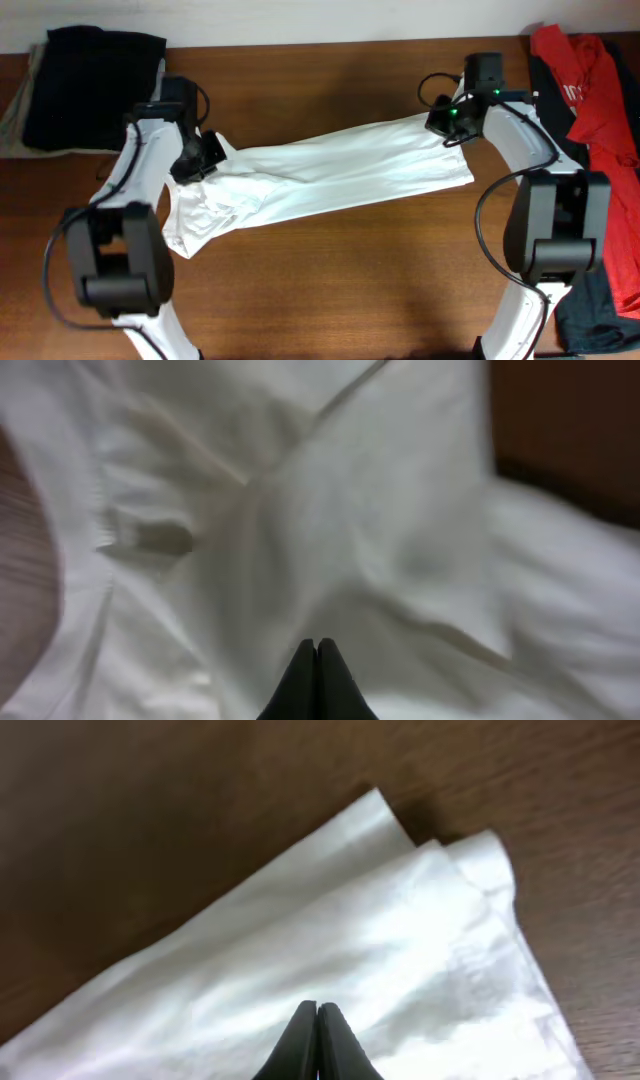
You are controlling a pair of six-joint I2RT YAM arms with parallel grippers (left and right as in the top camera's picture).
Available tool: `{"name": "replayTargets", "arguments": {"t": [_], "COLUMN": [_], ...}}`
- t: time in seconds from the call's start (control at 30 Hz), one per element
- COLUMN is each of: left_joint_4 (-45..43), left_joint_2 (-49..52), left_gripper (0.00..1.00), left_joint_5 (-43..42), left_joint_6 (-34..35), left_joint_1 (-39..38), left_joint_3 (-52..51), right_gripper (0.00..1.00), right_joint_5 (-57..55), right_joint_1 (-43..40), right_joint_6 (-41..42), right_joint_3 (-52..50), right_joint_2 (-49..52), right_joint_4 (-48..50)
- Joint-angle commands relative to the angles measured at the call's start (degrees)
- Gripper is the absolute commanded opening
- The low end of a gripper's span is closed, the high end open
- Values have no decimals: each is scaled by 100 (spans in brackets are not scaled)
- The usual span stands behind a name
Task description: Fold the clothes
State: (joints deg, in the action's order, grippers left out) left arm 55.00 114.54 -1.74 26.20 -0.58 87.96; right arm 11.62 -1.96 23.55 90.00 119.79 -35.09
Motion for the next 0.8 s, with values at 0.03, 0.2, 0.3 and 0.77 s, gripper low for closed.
{"name": "replayTargets", "arguments": {"t": [0.03, 0.2, 0.3, 0.77], "left_joint_4": [26, 94, 90, 748], "left_joint_2": [603, 765, 765, 763], "left_gripper": [1, 1, 1, 0], "left_joint_5": [-74, 914, 916, -632], "left_joint_6": [11, 13, 11, -208], "left_joint_1": [0, 133, 645, -396], "left_joint_3": [0, -2, -2, 892], "right_gripper": [4, 4, 4, 4], "right_joint_5": [-177, -356, -479, -1082], "right_joint_1": [11, -72, -306, -402], "right_joint_6": [96, 308, 442, 1014], "right_joint_3": [-153, -162, -162, -160], "right_joint_2": [262, 896, 894, 293], "right_joint_4": [11, 24, -144, -525]}}
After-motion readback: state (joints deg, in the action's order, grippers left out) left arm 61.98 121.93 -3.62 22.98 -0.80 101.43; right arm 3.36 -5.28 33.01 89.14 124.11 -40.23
